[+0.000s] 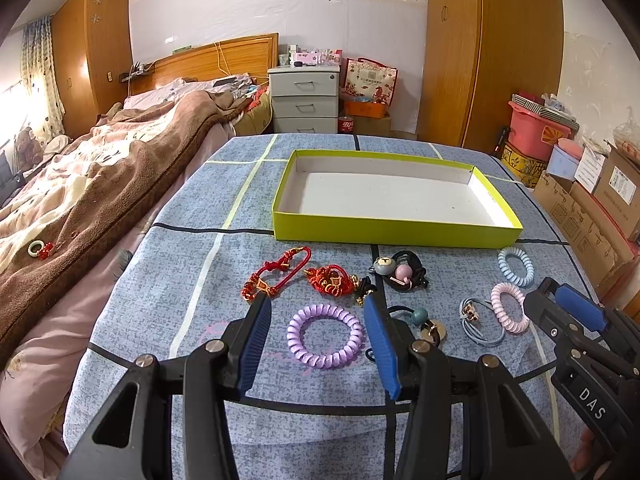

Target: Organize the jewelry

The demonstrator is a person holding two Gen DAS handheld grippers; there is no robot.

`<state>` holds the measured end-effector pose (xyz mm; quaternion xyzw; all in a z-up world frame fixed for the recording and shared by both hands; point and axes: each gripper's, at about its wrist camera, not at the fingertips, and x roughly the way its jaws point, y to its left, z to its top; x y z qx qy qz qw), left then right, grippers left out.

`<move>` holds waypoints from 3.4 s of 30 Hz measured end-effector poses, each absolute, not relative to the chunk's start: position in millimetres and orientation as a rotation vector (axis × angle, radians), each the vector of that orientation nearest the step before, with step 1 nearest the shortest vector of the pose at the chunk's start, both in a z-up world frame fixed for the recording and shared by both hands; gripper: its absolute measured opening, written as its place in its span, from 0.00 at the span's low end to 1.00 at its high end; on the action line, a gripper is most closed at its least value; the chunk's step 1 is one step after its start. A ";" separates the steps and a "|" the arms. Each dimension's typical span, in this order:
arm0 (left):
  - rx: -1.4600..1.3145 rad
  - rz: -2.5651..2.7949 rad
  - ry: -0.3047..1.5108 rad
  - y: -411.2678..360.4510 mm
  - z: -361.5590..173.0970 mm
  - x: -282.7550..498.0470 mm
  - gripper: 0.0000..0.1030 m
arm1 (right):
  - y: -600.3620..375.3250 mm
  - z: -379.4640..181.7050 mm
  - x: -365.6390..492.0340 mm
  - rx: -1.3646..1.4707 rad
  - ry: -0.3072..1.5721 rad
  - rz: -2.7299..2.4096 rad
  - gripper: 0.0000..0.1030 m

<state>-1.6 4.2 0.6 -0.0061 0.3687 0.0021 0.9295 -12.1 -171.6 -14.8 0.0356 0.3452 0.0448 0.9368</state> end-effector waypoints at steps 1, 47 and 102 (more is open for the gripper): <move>-0.011 0.005 0.754 3.8 0.7 -1.4 0.49 | -171.2 -14.6 -12.3 0.073 0.704 0.091 0.48; -0.011 0.007 0.765 5.1 -0.7 -1.4 0.49 | -171.5 -15.3 -11.5 0.073 0.710 0.093 0.48; -0.051 -0.133 0.952 67.6 -41.0 73.8 0.49 | -267.5 -36.8 31.3 0.112 0.895 0.002 0.09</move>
